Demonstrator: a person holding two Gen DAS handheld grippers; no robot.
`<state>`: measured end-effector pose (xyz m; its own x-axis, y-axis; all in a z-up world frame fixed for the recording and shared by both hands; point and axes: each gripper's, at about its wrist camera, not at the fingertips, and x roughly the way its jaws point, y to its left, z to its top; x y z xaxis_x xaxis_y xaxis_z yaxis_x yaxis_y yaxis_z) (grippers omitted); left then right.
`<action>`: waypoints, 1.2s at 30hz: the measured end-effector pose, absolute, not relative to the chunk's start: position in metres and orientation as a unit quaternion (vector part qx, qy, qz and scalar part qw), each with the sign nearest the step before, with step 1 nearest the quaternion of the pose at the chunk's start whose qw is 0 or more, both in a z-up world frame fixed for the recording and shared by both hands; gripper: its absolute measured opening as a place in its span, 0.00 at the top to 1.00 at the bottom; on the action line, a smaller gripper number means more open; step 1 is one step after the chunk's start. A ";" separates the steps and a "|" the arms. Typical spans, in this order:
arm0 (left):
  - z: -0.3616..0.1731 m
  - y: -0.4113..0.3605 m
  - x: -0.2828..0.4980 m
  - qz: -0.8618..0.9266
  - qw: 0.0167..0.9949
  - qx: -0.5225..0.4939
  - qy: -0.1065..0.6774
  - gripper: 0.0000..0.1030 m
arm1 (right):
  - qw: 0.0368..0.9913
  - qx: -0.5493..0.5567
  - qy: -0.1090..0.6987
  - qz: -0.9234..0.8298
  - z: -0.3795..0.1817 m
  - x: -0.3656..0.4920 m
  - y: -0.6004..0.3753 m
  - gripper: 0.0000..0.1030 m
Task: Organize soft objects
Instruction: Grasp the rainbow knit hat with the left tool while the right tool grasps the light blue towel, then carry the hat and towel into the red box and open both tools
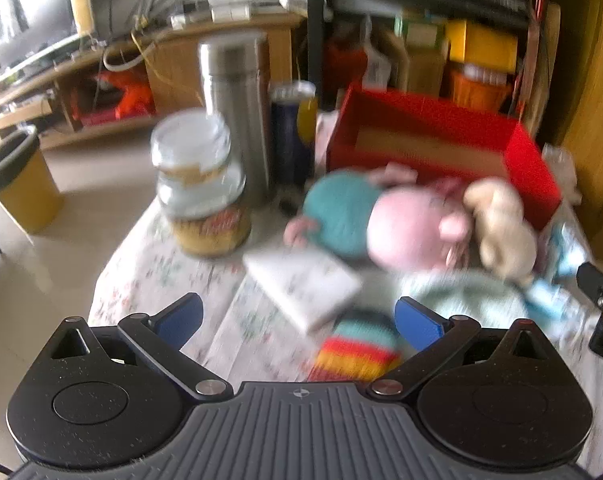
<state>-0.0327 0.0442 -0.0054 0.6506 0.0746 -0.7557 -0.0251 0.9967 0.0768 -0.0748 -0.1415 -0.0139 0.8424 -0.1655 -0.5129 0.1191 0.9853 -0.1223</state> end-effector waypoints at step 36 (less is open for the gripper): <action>-0.051 0.056 -0.020 -0.071 0.850 -0.038 0.521 0.94 | 0.916 -0.054 0.377 0.127 -0.054 -0.045 -0.121 0.47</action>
